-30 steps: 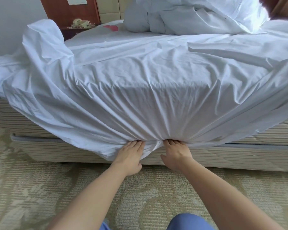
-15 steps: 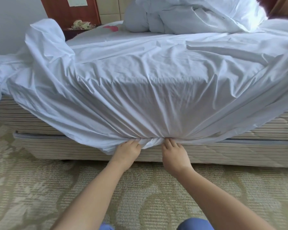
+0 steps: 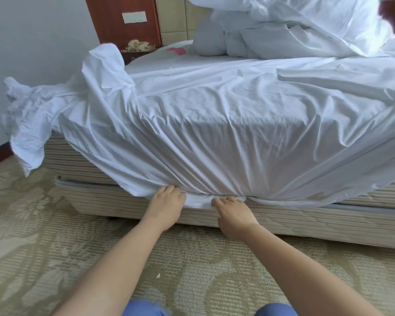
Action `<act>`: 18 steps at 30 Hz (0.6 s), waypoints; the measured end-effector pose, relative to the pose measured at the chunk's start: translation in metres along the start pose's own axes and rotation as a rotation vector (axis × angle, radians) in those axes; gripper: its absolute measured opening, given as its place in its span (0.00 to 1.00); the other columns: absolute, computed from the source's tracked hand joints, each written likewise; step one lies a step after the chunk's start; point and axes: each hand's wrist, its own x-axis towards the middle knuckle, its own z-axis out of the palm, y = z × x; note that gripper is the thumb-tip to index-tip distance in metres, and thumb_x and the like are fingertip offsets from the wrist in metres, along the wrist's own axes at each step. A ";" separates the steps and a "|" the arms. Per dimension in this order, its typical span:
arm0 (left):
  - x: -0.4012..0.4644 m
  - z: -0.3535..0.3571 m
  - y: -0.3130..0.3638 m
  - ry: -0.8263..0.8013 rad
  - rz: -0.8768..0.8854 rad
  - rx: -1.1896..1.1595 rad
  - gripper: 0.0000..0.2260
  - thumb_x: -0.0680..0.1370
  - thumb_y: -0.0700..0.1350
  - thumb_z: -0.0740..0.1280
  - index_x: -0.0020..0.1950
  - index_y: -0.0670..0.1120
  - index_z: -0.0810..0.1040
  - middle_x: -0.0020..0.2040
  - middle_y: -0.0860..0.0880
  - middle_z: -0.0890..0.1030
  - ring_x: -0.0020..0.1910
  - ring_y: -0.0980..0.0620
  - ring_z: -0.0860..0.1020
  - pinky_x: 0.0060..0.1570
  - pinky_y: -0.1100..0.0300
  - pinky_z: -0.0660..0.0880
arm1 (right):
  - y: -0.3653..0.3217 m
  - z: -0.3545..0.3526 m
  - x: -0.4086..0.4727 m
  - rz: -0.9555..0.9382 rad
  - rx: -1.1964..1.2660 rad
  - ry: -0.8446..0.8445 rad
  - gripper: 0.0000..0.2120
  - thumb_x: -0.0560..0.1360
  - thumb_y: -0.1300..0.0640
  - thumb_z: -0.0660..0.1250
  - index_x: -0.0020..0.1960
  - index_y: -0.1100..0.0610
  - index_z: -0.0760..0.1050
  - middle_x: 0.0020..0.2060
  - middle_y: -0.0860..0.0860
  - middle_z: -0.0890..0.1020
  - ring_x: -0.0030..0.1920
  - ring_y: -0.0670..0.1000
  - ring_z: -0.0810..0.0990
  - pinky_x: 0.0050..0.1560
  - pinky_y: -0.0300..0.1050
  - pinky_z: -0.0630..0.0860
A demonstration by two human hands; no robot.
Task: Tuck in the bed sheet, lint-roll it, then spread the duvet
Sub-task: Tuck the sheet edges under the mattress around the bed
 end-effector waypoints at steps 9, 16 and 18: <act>-0.028 -0.036 -0.015 -0.534 -0.172 -0.303 0.12 0.76 0.43 0.65 0.59 0.48 0.72 0.56 0.49 0.74 0.54 0.50 0.72 0.48 0.57 0.72 | -0.030 -0.044 0.016 -0.148 0.031 -0.054 0.21 0.77 0.60 0.59 0.70 0.53 0.69 0.65 0.51 0.70 0.65 0.54 0.68 0.57 0.47 0.70; -0.044 -0.102 -0.074 -0.226 -0.404 -0.165 0.12 0.79 0.43 0.59 0.62 0.46 0.74 0.61 0.48 0.73 0.56 0.47 0.73 0.49 0.56 0.72 | -0.084 -0.104 0.042 -0.344 0.041 0.196 0.24 0.78 0.59 0.59 0.74 0.53 0.63 0.73 0.51 0.61 0.71 0.52 0.62 0.64 0.46 0.67; -0.046 -0.120 -0.091 -0.123 -0.444 -0.160 0.12 0.80 0.44 0.59 0.63 0.47 0.74 0.60 0.49 0.73 0.55 0.48 0.73 0.47 0.56 0.71 | -0.102 -0.121 0.054 -0.326 0.030 0.196 0.27 0.78 0.58 0.59 0.76 0.53 0.58 0.77 0.51 0.54 0.75 0.53 0.56 0.69 0.47 0.62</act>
